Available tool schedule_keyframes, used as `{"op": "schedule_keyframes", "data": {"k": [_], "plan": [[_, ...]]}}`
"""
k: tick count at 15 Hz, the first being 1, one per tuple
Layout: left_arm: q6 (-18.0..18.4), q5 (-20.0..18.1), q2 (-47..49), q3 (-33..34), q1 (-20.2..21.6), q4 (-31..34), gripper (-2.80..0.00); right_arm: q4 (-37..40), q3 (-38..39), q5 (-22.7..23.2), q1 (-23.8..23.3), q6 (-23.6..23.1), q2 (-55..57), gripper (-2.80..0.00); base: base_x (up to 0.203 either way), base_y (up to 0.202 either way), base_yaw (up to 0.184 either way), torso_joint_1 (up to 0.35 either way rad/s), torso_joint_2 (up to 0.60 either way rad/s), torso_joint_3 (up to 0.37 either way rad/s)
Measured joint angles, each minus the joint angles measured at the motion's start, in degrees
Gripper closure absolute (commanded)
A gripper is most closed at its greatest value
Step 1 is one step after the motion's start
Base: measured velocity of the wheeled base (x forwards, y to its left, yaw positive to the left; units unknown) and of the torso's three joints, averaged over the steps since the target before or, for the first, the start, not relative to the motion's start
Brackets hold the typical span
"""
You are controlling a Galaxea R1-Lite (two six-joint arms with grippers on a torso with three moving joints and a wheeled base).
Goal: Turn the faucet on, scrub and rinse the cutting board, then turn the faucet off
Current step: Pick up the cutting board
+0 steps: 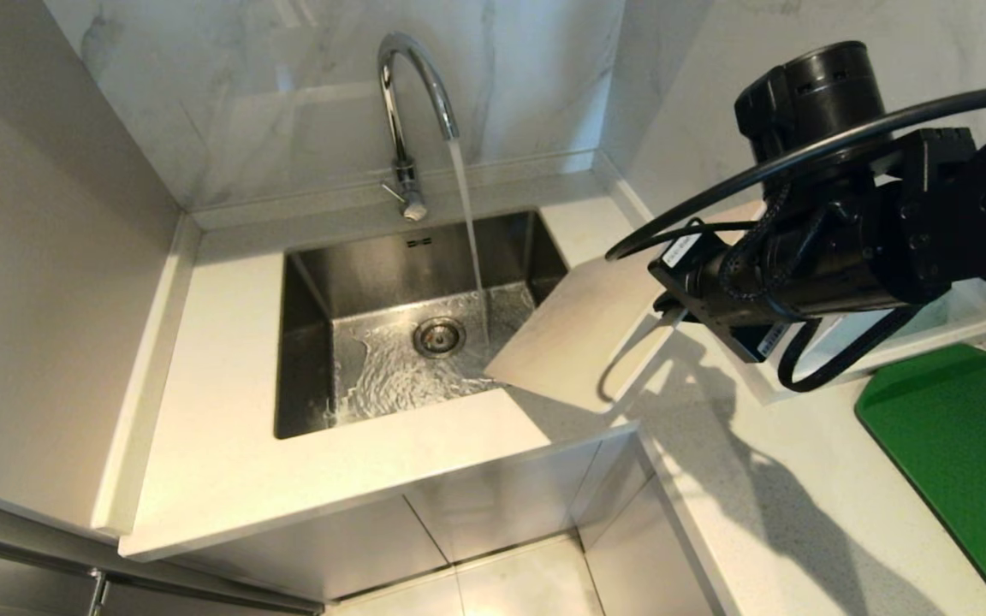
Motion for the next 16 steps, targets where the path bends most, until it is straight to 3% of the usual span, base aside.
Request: {"op": "schedule_keyframes", "data": {"k": [4, 16], "plan": [[0.00, -0.01, 0.00, 0.00, 0.00, 0.00, 0.00, -6.22, -0.99, 2.12, -0.22, -1.58, -0.37, 0.00, 0.000, 0.000, 0.000, 0.000, 0.00, 0.000], [0.01, -0.01, 0.00, 0.00, 0.00, 0.02, 0.00, -3.21, -5.34, 1.78, -1.51, -1.82, -1.50, 0.00, 0.000, 0.000, 0.000, 0.000, 0.00, 0.000]]}}
